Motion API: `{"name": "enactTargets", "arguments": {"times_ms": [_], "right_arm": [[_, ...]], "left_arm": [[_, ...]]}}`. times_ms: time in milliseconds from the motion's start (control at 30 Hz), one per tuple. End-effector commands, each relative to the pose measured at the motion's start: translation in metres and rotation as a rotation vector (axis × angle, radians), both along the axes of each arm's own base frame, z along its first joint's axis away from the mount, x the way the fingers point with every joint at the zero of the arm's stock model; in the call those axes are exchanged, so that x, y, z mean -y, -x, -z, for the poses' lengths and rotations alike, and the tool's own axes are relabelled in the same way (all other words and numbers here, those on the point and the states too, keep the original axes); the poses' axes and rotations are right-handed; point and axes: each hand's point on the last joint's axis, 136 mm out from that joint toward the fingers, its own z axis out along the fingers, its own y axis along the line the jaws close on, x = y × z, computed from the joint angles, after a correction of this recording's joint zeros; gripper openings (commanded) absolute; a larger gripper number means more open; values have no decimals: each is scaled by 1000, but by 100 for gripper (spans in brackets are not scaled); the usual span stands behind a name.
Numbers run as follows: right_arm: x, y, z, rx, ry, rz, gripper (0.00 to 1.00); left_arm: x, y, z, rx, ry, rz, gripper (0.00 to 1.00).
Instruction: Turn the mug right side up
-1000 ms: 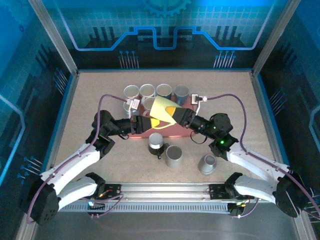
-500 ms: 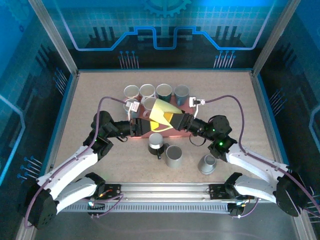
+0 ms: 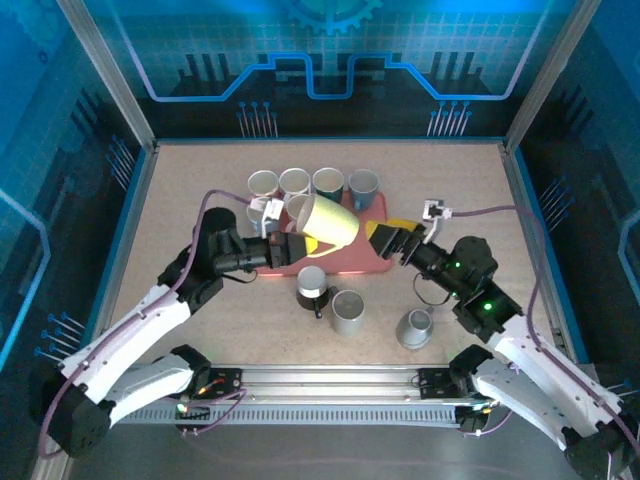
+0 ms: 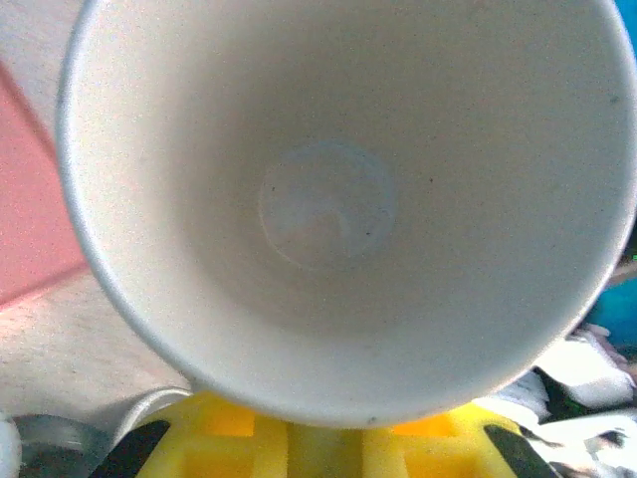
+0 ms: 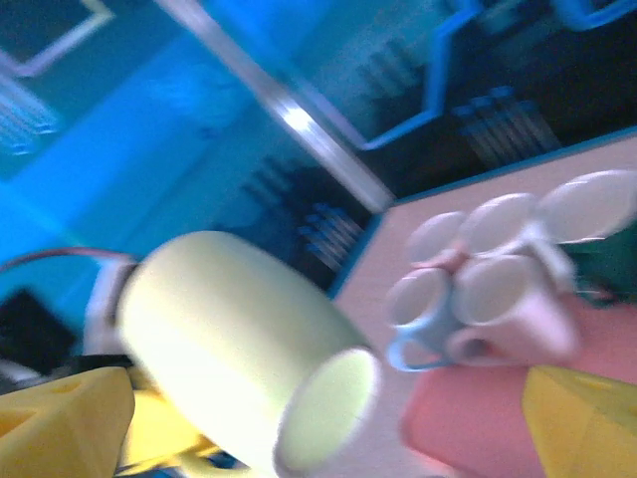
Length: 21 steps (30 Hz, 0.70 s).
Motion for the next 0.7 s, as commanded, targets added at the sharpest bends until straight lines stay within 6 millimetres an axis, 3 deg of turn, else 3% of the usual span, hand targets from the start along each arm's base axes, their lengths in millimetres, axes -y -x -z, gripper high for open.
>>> {"name": "enactTargets", "arguments": {"times_ms": [0,167,333,500,667], "right_arm": [[41,-1,29,-86,254,158,100],[65,6,18,-40,286,253,100],[60,21,9,-67,364,164,100],[64,27,15,-143,487,138,100],[54,37,11,-116,443,70,100]], "left_arm": [[-1,-27,-9,228,-314,-110,0],[15,-63,12,259,-587,-172,0],[23,-92,41,249,-723,-212,0],[37,-114,75,241,-817,-179,0],[44,-132,110,210,-907,-169,0]]}}
